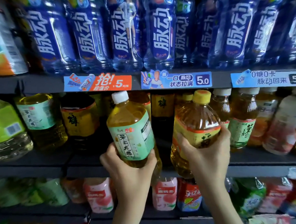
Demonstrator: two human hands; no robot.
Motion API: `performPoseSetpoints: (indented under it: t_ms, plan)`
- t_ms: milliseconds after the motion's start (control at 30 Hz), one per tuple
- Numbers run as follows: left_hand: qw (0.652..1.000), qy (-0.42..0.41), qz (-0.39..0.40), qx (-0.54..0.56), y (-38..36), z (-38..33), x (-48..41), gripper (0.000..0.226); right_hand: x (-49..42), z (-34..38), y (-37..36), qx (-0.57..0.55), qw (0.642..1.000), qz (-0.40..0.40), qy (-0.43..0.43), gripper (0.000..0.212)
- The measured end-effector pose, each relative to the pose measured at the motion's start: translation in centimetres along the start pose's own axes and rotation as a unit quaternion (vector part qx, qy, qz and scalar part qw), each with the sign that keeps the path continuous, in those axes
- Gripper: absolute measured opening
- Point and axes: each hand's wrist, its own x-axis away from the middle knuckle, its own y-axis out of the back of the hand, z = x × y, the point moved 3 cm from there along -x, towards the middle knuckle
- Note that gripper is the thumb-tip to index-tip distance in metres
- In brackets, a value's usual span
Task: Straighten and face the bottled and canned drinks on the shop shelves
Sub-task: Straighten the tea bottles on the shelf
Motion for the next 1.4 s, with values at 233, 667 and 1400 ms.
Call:
performPoseSetpoints:
  t_ms: [233, 667, 1400]
  plan:
    - [1.0, 0.004, -0.013, 0.007, 1.0, -0.1, -0.8, 0.08, -0.2, 1.2, -3.4, 0.074, 0.996, 0.057, 0.0, 0.108]
    - [0.993, 0.109, 0.026, -0.022, 6.4, 0.9, -2.4, 0.066, 1.0, 1.8, -2.8, 0.067, 0.991, 0.074, -0.089, 0.094]
    - [0.984, 0.141, -0.052, -0.1, 18.8, 3.7, -7.8, 0.074, 9.2, 9.4, -17.2, 0.023, 0.99, 0.115, -0.075, 0.091]
